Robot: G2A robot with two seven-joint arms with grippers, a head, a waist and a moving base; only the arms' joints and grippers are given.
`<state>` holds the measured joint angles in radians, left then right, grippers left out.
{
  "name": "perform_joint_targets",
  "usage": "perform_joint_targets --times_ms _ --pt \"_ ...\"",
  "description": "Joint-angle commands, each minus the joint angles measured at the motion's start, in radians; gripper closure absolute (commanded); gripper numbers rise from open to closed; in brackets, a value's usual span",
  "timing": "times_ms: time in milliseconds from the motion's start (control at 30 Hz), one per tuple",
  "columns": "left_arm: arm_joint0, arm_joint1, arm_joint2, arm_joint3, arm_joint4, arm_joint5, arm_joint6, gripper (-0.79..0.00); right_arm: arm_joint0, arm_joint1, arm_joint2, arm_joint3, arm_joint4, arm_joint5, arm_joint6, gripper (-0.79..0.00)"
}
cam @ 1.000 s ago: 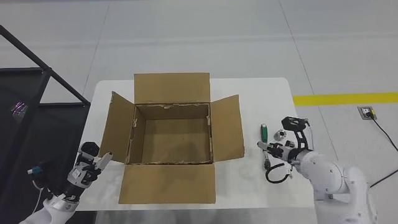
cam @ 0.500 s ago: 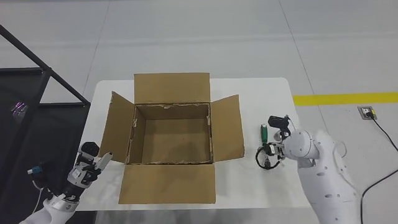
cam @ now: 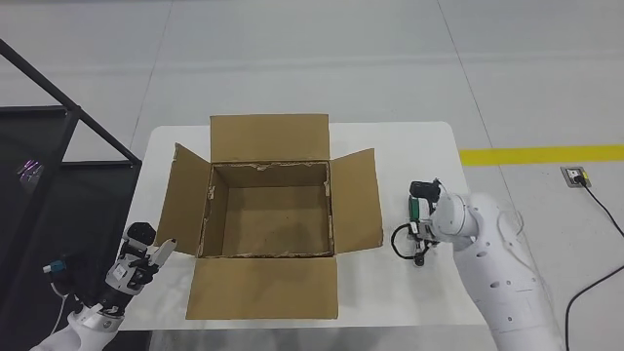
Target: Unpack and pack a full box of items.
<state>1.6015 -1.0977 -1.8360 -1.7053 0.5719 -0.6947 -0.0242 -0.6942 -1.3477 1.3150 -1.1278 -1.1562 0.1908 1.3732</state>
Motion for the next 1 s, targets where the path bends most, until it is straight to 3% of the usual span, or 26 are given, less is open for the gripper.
perform_joint_targets --times_ms 0,300,500,567,600,700,833,967 --pt "0.0 0.0 0.0 0.0 0.0 0.0 0.0 -0.785 0.017 -0.002 -0.011 0.028 0.0 -0.002 0.006 -0.323" --pt "0.0 0.0 0.0 0.0 0.0 0.0 0.0 -0.785 0.071 -0.008 -0.041 0.129 0.001 0.015 -0.002 -0.296" --pt "0.0 0.0 0.0 0.0 0.0 0.0 0.0 -0.785 0.097 -0.013 -0.055 0.188 0.018 0.013 -0.018 -0.219" --pt "0.0 0.0 0.0 0.0 0.0 0.0 0.0 -0.785 0.104 -0.013 -0.057 0.203 0.023 0.011 -0.025 -0.117" --pt "0.0 0.0 0.0 0.0 0.0 0.0 0.0 -0.785 0.107 -0.014 -0.056 0.207 0.029 0.014 -0.031 0.0" --pt "0.0 0.0 0.0 0.0 0.0 0.0 0.0 -0.785 0.107 -0.011 -0.044 0.195 0.036 0.023 -0.057 0.0" --pt "0.0 0.0 0.0 0.0 0.0 0.0 0.0 -0.785 0.076 0.001 -0.006 0.086 0.03 0.054 -0.085 0.0" --pt "0.0 0.0 0.0 0.0 0.0 0.0 0.0 -0.785 -0.044 0.02 0.072 -0.233 0.003 0.134 -0.156 0.0"
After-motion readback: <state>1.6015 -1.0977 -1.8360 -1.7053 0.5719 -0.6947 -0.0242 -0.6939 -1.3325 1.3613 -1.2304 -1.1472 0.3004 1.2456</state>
